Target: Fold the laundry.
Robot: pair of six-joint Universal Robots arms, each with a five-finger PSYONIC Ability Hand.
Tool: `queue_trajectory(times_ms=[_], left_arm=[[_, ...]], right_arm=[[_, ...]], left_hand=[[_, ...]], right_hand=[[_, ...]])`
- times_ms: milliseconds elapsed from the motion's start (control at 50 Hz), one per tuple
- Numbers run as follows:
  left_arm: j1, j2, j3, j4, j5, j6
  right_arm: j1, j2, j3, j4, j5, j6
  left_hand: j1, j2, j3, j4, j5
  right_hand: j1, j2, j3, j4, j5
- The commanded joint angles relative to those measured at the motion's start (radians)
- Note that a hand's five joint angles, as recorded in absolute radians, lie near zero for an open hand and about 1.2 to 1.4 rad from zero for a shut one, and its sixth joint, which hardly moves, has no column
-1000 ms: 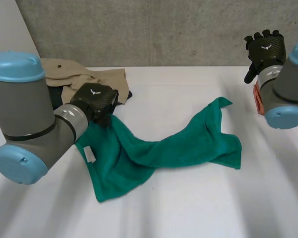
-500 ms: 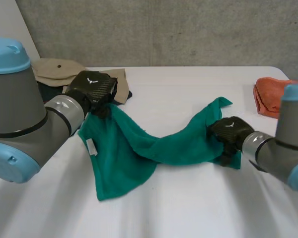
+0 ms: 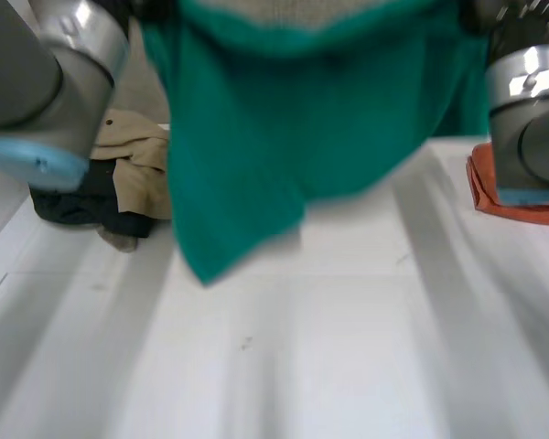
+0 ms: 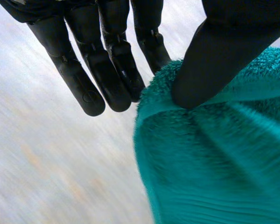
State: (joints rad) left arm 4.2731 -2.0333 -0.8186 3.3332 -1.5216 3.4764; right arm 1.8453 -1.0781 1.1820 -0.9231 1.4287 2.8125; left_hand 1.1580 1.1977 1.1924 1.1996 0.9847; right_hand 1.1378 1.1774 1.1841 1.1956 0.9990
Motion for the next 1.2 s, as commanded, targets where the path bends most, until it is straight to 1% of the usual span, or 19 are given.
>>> queue_trajectory(times_ms=[20,40,120,180,260,340,420,460,480,560,640,680,780,860,920,940,1040,1100,1200], left_arm=[[-0.041,0.071,0.004,0.101,-0.078,-0.033],[-0.047,0.079,-0.017,0.076,-0.081,-0.031],[-0.045,0.1,-0.077,0.017,-0.086,-0.028],[-0.044,0.113,-0.128,-0.006,-0.088,-0.026],[-0.048,0.123,-0.311,-0.034,-0.1,-0.022],[-0.061,0.113,-0.471,-0.038,-0.095,-0.008],[-0.07,0.061,-0.58,-0.035,-0.092,0.009],[-0.068,0.027,-0.597,-0.04,-0.091,0.013],[-0.071,-0.005,-0.599,-0.044,-0.095,0.016],[-0.072,-0.053,-0.581,-0.087,-0.089,0.021],[-0.059,-0.035,-0.544,-0.11,-0.085,0.038],[-0.049,-0.019,-0.537,-0.109,-0.085,0.043],[0.017,0.013,-0.541,-0.083,-0.072,0.058],[0.062,0.013,-0.557,-0.055,-0.022,0.09],[0.093,0.001,-0.571,-0.018,0.049,0.141],[0.112,-0.01,-0.573,-0.005,0.102,0.171],[0.168,-0.056,-0.547,-0.004,0.253,0.288],[0.182,-0.094,-0.509,-0.033,0.306,0.355],[0.186,-0.159,-0.446,-0.084,0.339,0.411]], right_arm=[[-0.021,-0.003,-0.036,-0.053,-0.019,0.076],[-0.032,-0.005,-0.044,0.026,-0.037,0.077],[-0.061,-0.014,-0.032,0.203,-0.102,0.082],[-0.075,-0.031,0.004,0.294,-0.146,0.079],[-0.101,-0.054,0.094,0.421,-0.22,0.058],[-0.123,-0.057,0.198,0.549,-0.267,-0.011],[-0.143,-0.04,0.318,0.679,-0.293,-0.149],[-0.147,-0.033,0.347,0.71,-0.297,-0.194],[-0.149,-0.031,0.358,0.719,-0.298,-0.212],[-0.15,-0.025,0.392,0.724,-0.292,-0.258],[-0.149,-0.022,0.386,0.724,-0.283,-0.24],[-0.146,-0.023,0.384,0.724,-0.277,-0.231],[-0.135,-0.031,0.383,0.73,-0.267,-0.205],[-0.121,-0.042,0.383,0.734,-0.266,-0.189],[-0.112,-0.056,0.375,0.748,-0.266,-0.183],[-0.106,-0.063,0.369,0.762,-0.266,-0.182],[-0.081,-0.101,0.344,0.825,-0.266,-0.176],[-0.064,-0.141,0.32,0.862,-0.266,-0.162],[-0.032,-0.204,0.257,0.911,-0.266,-0.117]], left_hand=[[0.238,0.199,0.204,0.197,0.237],[0.238,0.199,0.204,0.197,0.237],[0.238,0.199,0.204,0.197,0.237],[0.238,0.199,0.204,0.197,0.237],[0.238,0.199,0.204,0.197,0.237],[0.238,0.199,0.204,0.197,0.237],[0.215,0.176,0.181,0.174,0.214],[0.078,0.038,0.044,0.036,0.077],[-0.091,-0.131,-0.126,-0.133,-0.093],[-0.512,-0.551,-0.546,-0.553,-0.513],[-0.747,-0.787,-0.781,-0.789,-0.748],[-0.812,-0.852,-0.847,-0.854,-0.813],[-0.827,-0.867,-0.862,-0.869,-0.828],[-0.792,-0.832,-0.826,-0.834,-0.793],[-0.739,-0.779,-0.774,-0.781,-0.741],[-0.687,-0.726,-0.721,-0.728,-0.688],[-0.613,-0.653,-0.647,-0.654,-0.614],[-0.566,-0.606,-0.601,-0.608,-0.567],[-0.402,-0.441,-0.436,-0.443,-0.403]], right_hand=[[0.258,0.219,0.212,0.201,0.223],[0.258,0.219,0.212,0.201,0.223],[0.258,0.219,0.212,0.201,0.223],[0.258,0.219,0.212,0.201,0.223],[0.258,0.219,0.212,0.201,0.223],[0.258,0.219,0.212,0.201,0.223],[0.258,0.219,0.212,0.201,0.223],[0.258,0.219,0.212,0.201,0.223],[0.258,0.219,0.212,0.201,0.223],[0.258,0.219,0.212,0.201,0.223],[0.258,0.219,0.212,0.201,0.223],[0.258,0.219,0.212,0.201,0.223],[0.258,0.219,0.212,0.201,0.223],[0.258,0.219,0.212,0.201,0.223],[0.258,0.219,0.212,0.201,0.223],[0.258,0.219,0.212,0.201,0.223],[0.258,0.219,0.212,0.201,0.223],[0.258,0.219,0.212,0.201,0.223],[0.258,0.219,0.212,0.201,0.223]])
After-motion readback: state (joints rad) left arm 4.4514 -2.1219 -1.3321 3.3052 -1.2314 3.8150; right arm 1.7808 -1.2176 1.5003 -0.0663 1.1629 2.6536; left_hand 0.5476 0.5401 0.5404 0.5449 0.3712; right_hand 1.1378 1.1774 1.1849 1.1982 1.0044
